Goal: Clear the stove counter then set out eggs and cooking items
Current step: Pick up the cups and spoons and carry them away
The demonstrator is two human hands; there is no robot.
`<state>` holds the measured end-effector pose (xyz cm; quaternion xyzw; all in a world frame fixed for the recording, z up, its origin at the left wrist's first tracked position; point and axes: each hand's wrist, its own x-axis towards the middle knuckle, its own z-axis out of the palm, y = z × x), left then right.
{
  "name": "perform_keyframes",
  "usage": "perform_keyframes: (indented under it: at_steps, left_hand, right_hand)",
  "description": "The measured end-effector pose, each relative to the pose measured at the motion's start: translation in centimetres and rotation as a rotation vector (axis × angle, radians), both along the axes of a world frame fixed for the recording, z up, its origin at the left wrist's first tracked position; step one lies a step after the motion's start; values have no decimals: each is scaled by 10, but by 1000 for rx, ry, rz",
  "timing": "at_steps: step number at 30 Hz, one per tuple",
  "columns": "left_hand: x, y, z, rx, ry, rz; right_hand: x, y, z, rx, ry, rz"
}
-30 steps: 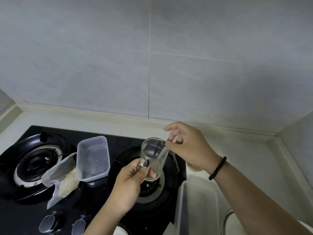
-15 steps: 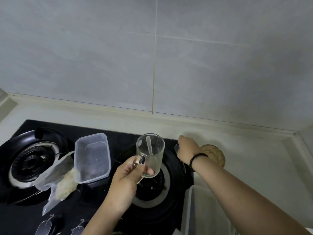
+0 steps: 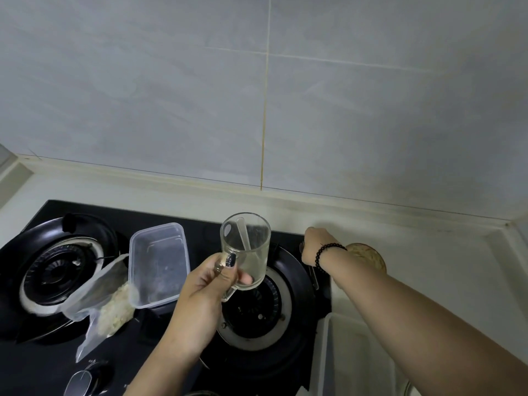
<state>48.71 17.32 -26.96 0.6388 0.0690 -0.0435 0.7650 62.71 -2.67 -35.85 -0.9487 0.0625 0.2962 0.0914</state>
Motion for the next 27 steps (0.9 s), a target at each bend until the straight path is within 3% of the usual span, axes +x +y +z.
perform_keyframes:
  at_steps: [8, 14, 16, 18, 23, 27]
  left_hand:
    - [-9, -13, 5, 8, 52, -24]
    - [-13, -20, 8, 42, 70, -43]
    - [-14, -22, 8, 82, 76, -67]
    - [-16, -26, 7, 109, 80, -86]
    - [-19, -37, 9, 108, 108, -123]
    - [-19, -42, 9, 89, 109, -124]
  right_hand:
    - [-4, -1, 17, 100, -60, -67]
    - [-11, -28, 73, 689, -170, -400]
    - [-24, -50, 93, 774, -251, -451]
    - [-36, -76, 103, 713, -305, -394]
    - [-56, -119, 92, 360, -229, -175]
    - [-64, -124, 67, 338, -204, -177]
